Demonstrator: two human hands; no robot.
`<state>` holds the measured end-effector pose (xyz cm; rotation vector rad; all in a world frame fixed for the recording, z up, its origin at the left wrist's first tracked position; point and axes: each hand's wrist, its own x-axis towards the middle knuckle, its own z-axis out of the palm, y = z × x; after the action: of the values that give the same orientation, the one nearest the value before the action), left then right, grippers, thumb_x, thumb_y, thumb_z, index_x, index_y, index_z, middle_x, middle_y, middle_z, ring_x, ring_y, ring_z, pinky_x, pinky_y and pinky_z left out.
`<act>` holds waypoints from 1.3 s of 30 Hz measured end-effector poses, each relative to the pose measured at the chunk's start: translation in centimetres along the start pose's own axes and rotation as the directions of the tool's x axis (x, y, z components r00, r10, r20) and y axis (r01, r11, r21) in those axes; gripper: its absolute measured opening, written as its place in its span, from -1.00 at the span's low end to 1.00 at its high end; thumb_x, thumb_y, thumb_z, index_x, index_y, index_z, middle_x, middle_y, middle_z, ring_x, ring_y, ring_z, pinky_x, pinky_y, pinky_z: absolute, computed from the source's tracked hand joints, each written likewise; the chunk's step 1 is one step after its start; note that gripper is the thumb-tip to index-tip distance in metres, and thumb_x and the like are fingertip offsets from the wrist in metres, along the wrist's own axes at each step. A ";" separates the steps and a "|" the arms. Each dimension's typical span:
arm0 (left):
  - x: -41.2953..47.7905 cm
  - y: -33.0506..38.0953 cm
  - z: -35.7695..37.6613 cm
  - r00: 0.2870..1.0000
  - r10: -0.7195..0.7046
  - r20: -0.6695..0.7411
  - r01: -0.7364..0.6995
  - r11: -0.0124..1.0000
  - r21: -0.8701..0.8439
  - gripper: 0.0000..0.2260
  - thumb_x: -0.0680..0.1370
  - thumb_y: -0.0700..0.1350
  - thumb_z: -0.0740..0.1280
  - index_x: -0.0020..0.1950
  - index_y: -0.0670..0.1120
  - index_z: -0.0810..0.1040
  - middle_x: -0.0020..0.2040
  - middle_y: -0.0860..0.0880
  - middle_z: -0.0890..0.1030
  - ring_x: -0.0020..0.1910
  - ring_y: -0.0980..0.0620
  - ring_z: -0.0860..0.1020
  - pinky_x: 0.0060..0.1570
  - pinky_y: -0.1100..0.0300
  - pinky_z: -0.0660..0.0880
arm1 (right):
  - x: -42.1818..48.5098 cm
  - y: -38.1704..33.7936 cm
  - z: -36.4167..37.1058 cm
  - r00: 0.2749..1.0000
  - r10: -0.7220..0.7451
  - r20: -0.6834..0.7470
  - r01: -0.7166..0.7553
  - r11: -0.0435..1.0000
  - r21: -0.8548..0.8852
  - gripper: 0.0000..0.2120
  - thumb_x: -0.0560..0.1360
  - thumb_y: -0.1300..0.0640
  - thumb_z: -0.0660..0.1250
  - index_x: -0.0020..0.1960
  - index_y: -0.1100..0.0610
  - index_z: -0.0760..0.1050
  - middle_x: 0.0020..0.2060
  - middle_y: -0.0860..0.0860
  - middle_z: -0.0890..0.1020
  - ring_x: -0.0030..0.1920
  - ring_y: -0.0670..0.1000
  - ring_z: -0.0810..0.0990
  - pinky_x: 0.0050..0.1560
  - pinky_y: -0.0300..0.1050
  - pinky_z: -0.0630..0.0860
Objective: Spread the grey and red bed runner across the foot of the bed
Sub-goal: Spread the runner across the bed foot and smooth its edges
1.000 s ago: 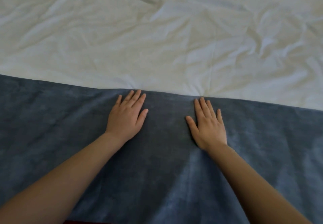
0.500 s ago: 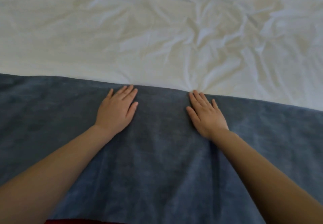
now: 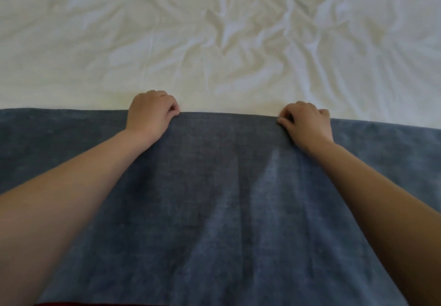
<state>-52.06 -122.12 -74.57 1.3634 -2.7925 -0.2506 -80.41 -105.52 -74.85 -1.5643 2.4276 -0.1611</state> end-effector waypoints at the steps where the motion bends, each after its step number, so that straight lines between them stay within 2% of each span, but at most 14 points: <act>1: 0.0 0.4 0.0 1.000 -0.024 -0.009 0.024 1.000 0.005 -0.90 0.54 -0.13 0.32 -0.12 -0.05 0.63 -0.13 -0.04 0.61 -0.14 -0.07 0.53 -0.14 0.07 0.43 | 0.2 0.0 0.2 1.000 0.019 0.000 -0.019 1.000 0.022 -0.84 0.56 -0.03 0.24 -0.06 0.00 0.54 -0.18 -0.09 0.51 -0.04 0.05 0.50 0.09 0.04 0.29; 4: -0.2 2.1 0.0 0.998 -0.058 -0.015 0.058 0.998 -0.013 -0.85 0.54 -0.13 0.27 -0.15 -0.07 0.62 -0.15 -0.04 0.58 -0.18 -0.06 0.51 -0.21 0.09 0.42 | 0.1 0.4 0.1 1.000 0.016 -0.005 -0.016 0.999 0.041 -0.81 0.56 -0.07 0.21 -0.08 0.00 0.53 -0.17 -0.07 0.55 -0.07 0.03 0.50 0.11 0.04 0.29; 7: 0.2 4.3 -0.1 0.998 0.036 0.050 -0.031 0.995 -0.099 -0.85 0.54 -0.03 0.29 -0.10 -0.04 0.62 -0.12 0.00 0.57 -0.14 -0.02 0.52 -0.15 0.07 0.47 | -0.8 2.8 -1.1 1.000 -0.018 -0.016 0.018 0.999 0.031 -0.81 0.56 -0.03 0.16 -0.05 0.01 0.50 -0.16 -0.06 0.51 -0.09 0.03 0.47 0.12 0.05 0.28; 9: 0.7 5.7 0.0 0.992 0.090 0.085 -0.078 0.988 -0.132 -0.90 0.52 -0.04 0.35 -0.06 -0.03 0.62 -0.10 0.00 0.58 -0.09 -0.02 0.53 -0.08 0.06 0.49 | -1.4 5.3 -1.8 1.000 0.014 -0.015 -0.014 0.999 -0.033 -0.81 0.58 0.02 0.14 -0.03 0.02 0.52 -0.14 -0.03 0.49 -0.07 0.06 0.47 0.12 0.09 0.29; 12: 1.5 7.0 0.6 0.995 0.026 0.092 -0.016 0.993 -0.116 -0.94 0.51 -0.08 0.38 -0.11 -0.03 0.64 -0.11 -0.01 0.61 -0.11 -0.04 0.56 -0.09 0.04 0.52 | -1.7 7.6 -2.4 0.996 0.085 -0.033 -0.089 0.986 -0.141 -0.78 0.60 0.04 0.14 -0.02 0.03 0.56 -0.14 0.00 0.51 -0.03 0.09 0.47 0.14 0.12 0.30; 16: 1.7 7.8 0.7 0.997 -0.027 0.072 0.027 1.000 0.007 -0.90 0.53 -0.08 0.36 -0.12 -0.04 0.66 -0.11 -0.03 0.64 -0.13 -0.07 0.57 -0.14 0.03 0.52 | -0.5 6.5 -2.1 0.991 0.135 0.008 -0.129 0.960 -0.250 -0.78 0.59 0.05 0.17 0.00 0.07 0.57 -0.07 0.07 0.55 0.03 0.14 0.48 0.13 0.09 0.30; 19: 1.2 8.3 0.7 0.999 -0.028 0.044 0.027 1.000 0.002 -0.86 0.56 -0.12 0.28 -0.09 -0.07 0.63 -0.08 -0.05 0.59 -0.11 -0.09 0.54 -0.12 0.02 0.50 | -1.5 6.5 -1.8 0.989 0.125 -0.084 -0.144 0.950 -0.276 -0.80 0.59 0.07 0.17 0.02 0.13 0.53 -0.05 0.09 0.53 0.03 0.15 0.47 0.13 0.09 0.32; 21: 0.9 8.9 0.4 0.999 0.007 0.046 -0.007 1.000 -0.001 -0.84 0.57 -0.11 0.24 -0.07 -0.08 0.62 -0.08 -0.06 0.57 -0.11 -0.09 0.52 -0.13 0.02 0.49 | -3.5 7.4 -2.3 0.985 0.094 -0.148 -0.132 0.954 -0.269 -0.82 0.58 0.13 0.17 0.09 0.13 0.50 0.02 0.10 0.52 0.07 0.15 0.46 0.16 0.09 0.32; 23: 1.0 9.7 -0.1 0.996 0.049 0.073 -0.047 0.999 -0.025 -0.81 0.58 -0.10 0.21 -0.03 -0.08 0.61 -0.05 -0.06 0.57 -0.09 -0.09 0.53 -0.10 0.01 0.50 | -5.4 8.6 -3.3 0.986 0.076 -0.151 -0.117 0.951 -0.285 -0.76 0.56 0.22 0.16 0.20 0.13 0.46 0.11 0.11 0.51 0.11 0.16 0.45 0.17 0.06 0.32; 27: 1.8 13.5 -0.7 0.983 0.158 0.096 -0.151 0.986 -0.077 -0.76 0.61 -0.10 0.15 0.06 -0.06 0.62 0.03 -0.05 0.59 -0.01 -0.09 0.54 -0.08 0.03 0.49 | -8.1 11.9 -5.3 0.981 0.170 -0.096 -0.192 0.931 -0.311 -0.62 0.53 0.28 0.14 0.33 0.13 0.39 0.19 0.12 0.47 0.19 0.17 0.44 0.18 0.04 0.34; 31: 3.1 18.6 0.4 0.982 0.154 0.111 -0.136 0.978 -0.156 -0.77 0.60 -0.12 0.17 0.03 -0.07 0.63 0.05 -0.04 0.60 0.01 -0.09 0.55 -0.01 0.01 0.50 | -8.2 15.6 -5.6 0.962 0.266 -0.057 -0.271 0.922 -0.275 -0.64 0.55 0.27 0.12 0.31 0.11 0.40 0.19 0.13 0.46 0.21 0.18 0.42 0.15 0.07 0.36; 33: 3.9 20.8 1.3 0.976 0.143 0.163 -0.104 0.968 -0.228 -0.78 0.60 -0.10 0.20 0.03 -0.06 0.64 0.06 -0.02 0.62 0.02 -0.07 0.56 0.02 -0.01 0.52 | -7.2 17.5 -5.8 0.968 0.242 -0.072 -0.252 0.945 -0.210 -0.69 0.56 0.25 0.13 0.27 0.10 0.44 0.17 0.15 0.47 0.18 0.20 0.44 0.11 0.10 0.39; 36: 5.1 24.0 2.6 0.961 0.153 0.230 -0.075 0.946 -0.316 -0.83 0.58 -0.06 0.25 0.01 -0.04 0.64 0.03 0.01 0.63 -0.01 -0.01 0.55 0.00 0.06 0.50 | -5.6 19.9 -6.1 0.964 0.244 -0.105 -0.250 0.967 -0.051 -0.76 0.59 0.13 0.18 0.22 0.09 0.47 0.16 0.15 0.49 0.17 0.20 0.45 0.11 0.15 0.43; 39: 5.8 25.8 3.7 0.974 0.084 0.212 -0.004 0.936 -0.353 -0.89 0.55 -0.06 0.31 -0.06 -0.02 0.63 -0.01 0.03 0.63 -0.04 0.02 0.54 -0.02 0.08 0.49 | -4.1 21.6 -6.1 0.987 0.159 0.016 -0.158 0.987 -0.020 -0.83 0.56 0.00 0.25 0.06 0.03 0.55 0.03 0.07 0.52 0.10 0.14 0.48 0.07 0.11 0.41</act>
<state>-76.18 -110.58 -74.51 1.2521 -2.7565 -0.9069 -99.42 -93.07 -73.28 -1.3664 2.5335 -0.0945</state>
